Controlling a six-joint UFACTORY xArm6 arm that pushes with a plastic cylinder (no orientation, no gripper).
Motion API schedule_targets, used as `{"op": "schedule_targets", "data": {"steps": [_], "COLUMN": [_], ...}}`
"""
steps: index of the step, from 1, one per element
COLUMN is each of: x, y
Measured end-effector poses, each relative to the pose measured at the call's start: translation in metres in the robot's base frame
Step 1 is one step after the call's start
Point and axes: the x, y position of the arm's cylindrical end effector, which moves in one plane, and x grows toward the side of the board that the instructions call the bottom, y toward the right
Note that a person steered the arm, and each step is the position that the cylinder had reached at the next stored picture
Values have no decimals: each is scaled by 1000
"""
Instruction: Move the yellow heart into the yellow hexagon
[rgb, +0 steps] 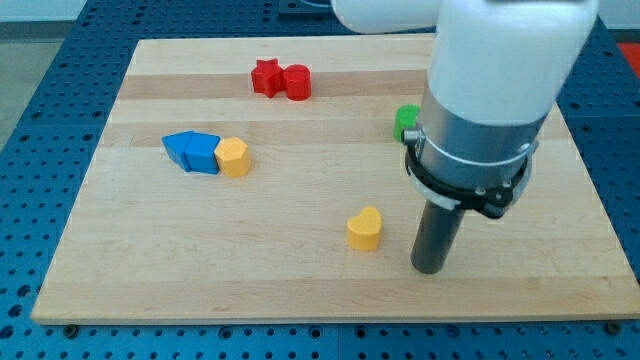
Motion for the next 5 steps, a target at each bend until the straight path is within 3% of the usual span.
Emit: {"op": "schedule_targets", "data": {"steps": [3, 5], "x": [-19, -63], "y": [-67, -72]}}
